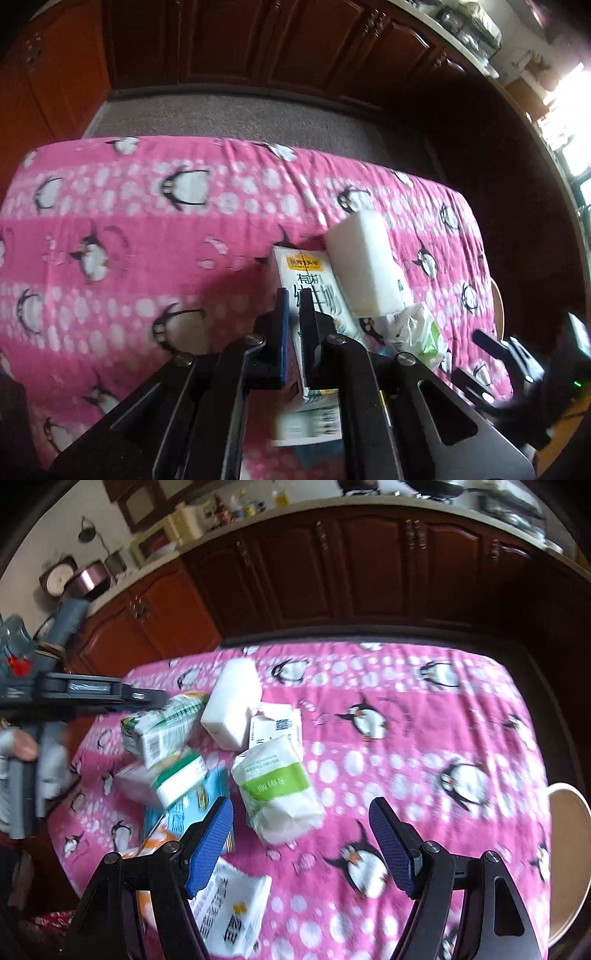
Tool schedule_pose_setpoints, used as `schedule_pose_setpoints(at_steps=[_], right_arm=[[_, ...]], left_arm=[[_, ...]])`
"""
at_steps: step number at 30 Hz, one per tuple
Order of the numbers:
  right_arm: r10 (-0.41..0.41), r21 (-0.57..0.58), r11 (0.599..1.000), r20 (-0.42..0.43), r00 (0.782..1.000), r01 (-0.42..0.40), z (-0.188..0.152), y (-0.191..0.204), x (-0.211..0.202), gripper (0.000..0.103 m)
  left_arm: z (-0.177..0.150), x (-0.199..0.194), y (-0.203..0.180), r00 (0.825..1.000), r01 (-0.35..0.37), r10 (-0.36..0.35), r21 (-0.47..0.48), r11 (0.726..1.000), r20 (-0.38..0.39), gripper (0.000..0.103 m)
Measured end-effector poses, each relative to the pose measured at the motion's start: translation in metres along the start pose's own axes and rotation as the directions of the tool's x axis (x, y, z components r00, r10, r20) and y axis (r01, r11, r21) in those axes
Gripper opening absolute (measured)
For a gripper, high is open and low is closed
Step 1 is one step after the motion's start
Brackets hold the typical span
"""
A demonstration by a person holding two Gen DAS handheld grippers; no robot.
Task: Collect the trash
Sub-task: 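Grasp the white milk carton with the left gripper while the right grasps the green-labelled bag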
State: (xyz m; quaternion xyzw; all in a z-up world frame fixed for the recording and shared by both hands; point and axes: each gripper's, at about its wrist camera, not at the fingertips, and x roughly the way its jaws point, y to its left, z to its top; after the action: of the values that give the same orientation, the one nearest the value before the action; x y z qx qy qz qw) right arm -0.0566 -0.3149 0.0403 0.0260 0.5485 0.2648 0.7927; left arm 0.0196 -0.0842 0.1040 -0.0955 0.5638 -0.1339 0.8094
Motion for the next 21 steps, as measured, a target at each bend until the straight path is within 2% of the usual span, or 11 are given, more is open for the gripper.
schedule_pose_setpoints(at_steps=[2,5,6,7,8,9,10,12,14,18,21], right_arm=[[-0.002,-0.008,1.000,-0.018,1.000,0.002,0.005,0.003,0.015,0.074],[-0.010,0.007,1.000,-0.047,0.999,0.010,0.009,0.002,0.032,0.074],[0.005,0.020,1.000,-0.051,0.999,-0.004,0.009,0.001,0.035,0.074],[0.028,0.038,0.999,-0.051,0.998,-0.026,0.009,-0.001,0.036,0.069],[0.039,0.048,0.998,-0.050,0.998,-0.037,0.008,-0.001,0.036,0.056],[0.042,0.054,0.998,-0.055,0.998,-0.039,0.008,-0.001,0.037,0.050],[0.030,0.054,0.998,-0.063,0.998,-0.027,0.007,-0.001,0.037,0.046],[0.024,0.046,0.999,-0.061,0.998,-0.021,0.005,0.000,0.034,0.041],[0.019,0.034,0.999,-0.053,0.998,-0.018,0.003,0.000,0.028,0.038],[0.019,0.032,0.999,-0.031,0.999,-0.018,-0.001,-0.005,0.010,0.038],[0.024,0.042,0.999,-0.009,1.000,-0.024,-0.002,-0.008,-0.001,0.038]], left_arm=[[-0.002,-0.010,0.008,1.000,-0.005,0.005,0.009,1.000,0.031,0.003],[-0.006,-0.006,0.022,0.998,0.054,-0.055,-0.046,0.997,-0.016,0.005],[-0.006,-0.005,0.025,0.997,0.073,-0.074,-0.073,0.995,-0.024,0.014],[-0.005,-0.004,0.025,0.995,0.095,-0.097,-0.088,0.992,-0.019,0.023],[-0.004,-0.005,0.024,0.994,0.107,-0.108,-0.089,0.990,-0.010,0.042],[-0.003,-0.005,0.021,0.992,0.127,-0.127,-0.094,0.987,0.005,0.057],[-0.001,-0.004,0.018,0.990,0.142,-0.142,-0.102,0.985,0.010,0.061],[0.004,0.001,0.008,0.987,0.162,-0.162,-0.113,0.980,0.003,0.064],[0.011,0.007,-0.004,0.991,0.134,-0.136,-0.090,0.987,-0.017,0.064],[0.011,0.028,-0.030,0.997,-0.026,0.028,0.019,0.999,-0.078,0.064],[0.009,0.041,-0.035,0.991,-0.065,0.070,0.047,0.997,-0.112,0.064]])
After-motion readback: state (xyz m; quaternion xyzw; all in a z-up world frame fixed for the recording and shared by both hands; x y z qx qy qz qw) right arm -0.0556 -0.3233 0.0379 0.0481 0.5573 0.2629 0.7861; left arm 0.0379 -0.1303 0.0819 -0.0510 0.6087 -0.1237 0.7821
